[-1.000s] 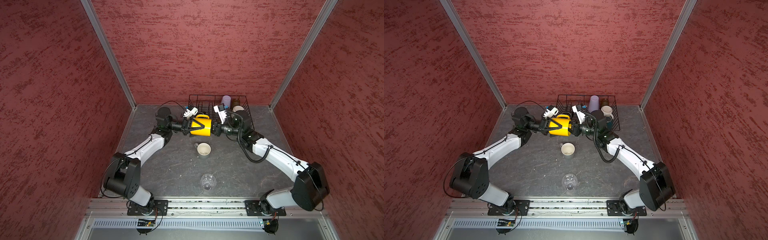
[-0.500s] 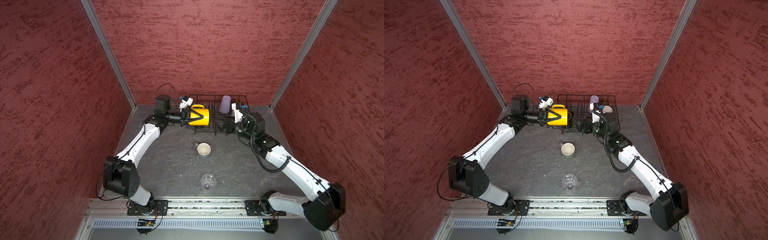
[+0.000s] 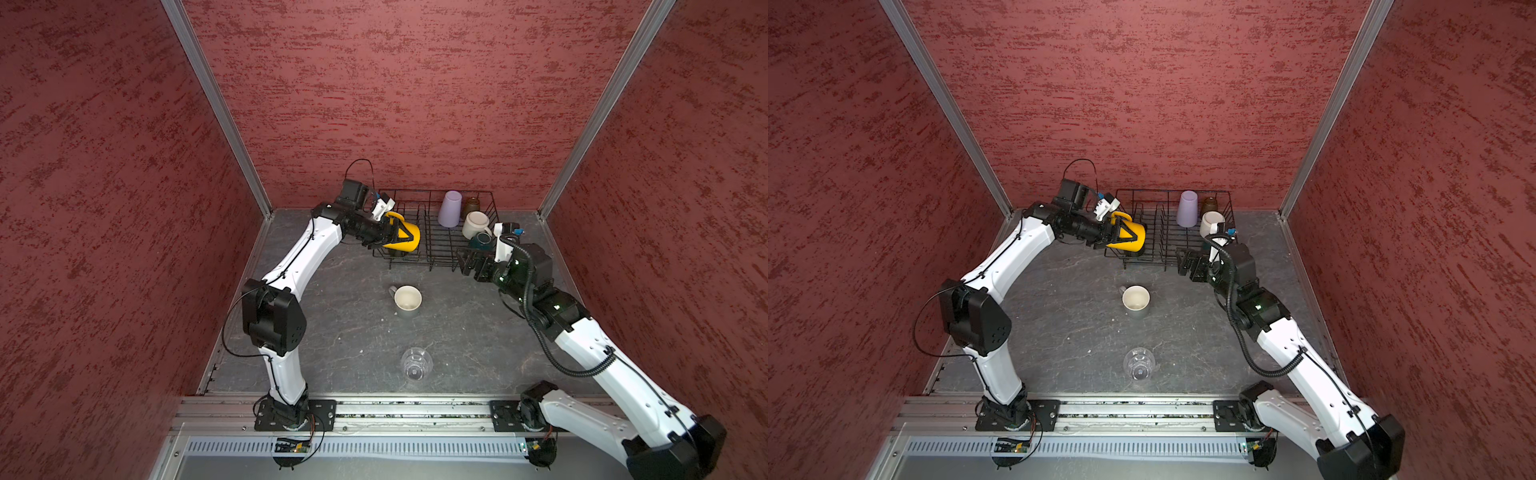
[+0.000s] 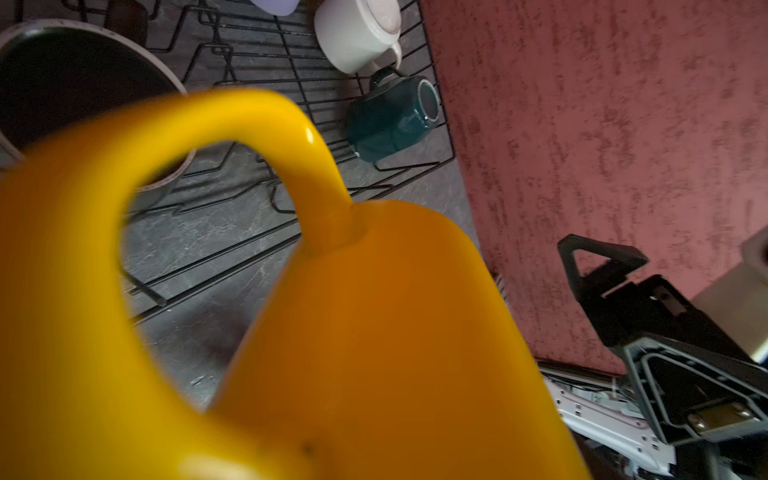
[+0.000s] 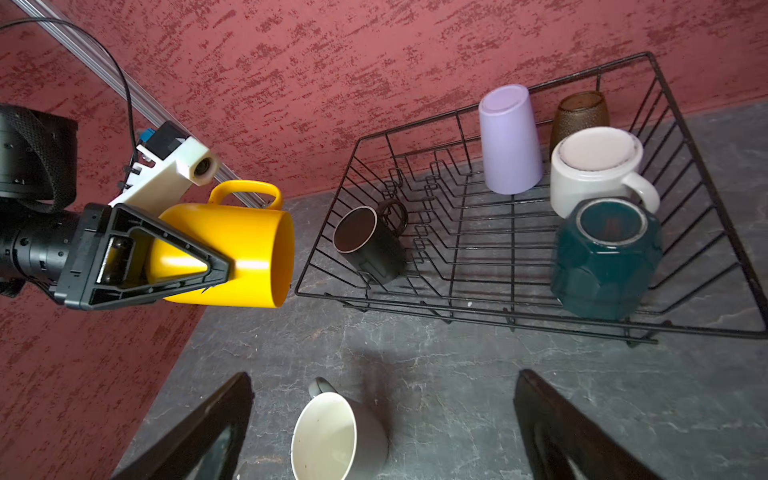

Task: Load the cups into the dish rack
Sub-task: 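Open the right gripper and carry the yellow mug over the rack with the left, then lower the yellow mug upright into the rack beside the black mug with the left gripper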

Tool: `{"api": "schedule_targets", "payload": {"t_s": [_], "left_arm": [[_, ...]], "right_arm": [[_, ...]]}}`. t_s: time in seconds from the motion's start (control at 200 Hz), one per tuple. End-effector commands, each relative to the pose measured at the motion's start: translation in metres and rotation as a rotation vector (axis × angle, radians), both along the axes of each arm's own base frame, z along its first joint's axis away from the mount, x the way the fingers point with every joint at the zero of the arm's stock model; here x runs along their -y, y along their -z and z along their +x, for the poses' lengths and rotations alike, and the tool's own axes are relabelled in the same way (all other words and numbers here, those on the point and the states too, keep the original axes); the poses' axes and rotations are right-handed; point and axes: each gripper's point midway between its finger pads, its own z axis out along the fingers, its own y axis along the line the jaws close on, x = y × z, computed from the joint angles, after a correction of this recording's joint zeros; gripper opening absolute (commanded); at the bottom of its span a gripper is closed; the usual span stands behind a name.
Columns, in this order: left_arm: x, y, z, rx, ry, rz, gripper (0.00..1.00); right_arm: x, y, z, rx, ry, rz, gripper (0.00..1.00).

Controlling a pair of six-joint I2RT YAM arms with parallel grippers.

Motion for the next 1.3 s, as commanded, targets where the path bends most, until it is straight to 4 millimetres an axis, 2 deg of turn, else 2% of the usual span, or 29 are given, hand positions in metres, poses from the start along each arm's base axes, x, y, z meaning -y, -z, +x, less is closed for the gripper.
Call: {"api": "schedule_targets", "payload": {"t_s": [0.0, 0.276, 0.591, 0.942, 1.297], "left_arm": [[-0.002, -0.012, 0.008, 0.138, 0.021, 0.137, 0.00], [0.006, 0.001, 0.028, 0.196, 0.020, 0.326, 0.00], [0.014, 0.018, 0.037, 0.213, 0.017, 0.499, 0.00], [0.034, 0.039, 0.042, 0.158, -0.036, 0.508, 0.00], [0.042, 0.059, 0.057, 0.153, -0.113, 0.537, 0.00]], "right_arm": [[0.013, -0.001, -0.003, -0.004, 0.057, -0.003, 0.99], [0.018, 0.001, -0.008, -0.006, 0.067, -0.014, 0.99], [0.022, 0.009, -0.013, -0.021, 0.072, -0.020, 0.99], [0.026, 0.013, -0.019, -0.026, 0.071, -0.038, 0.99], [0.027, 0.021, -0.024, -0.043, 0.054, -0.058, 0.99]]}}
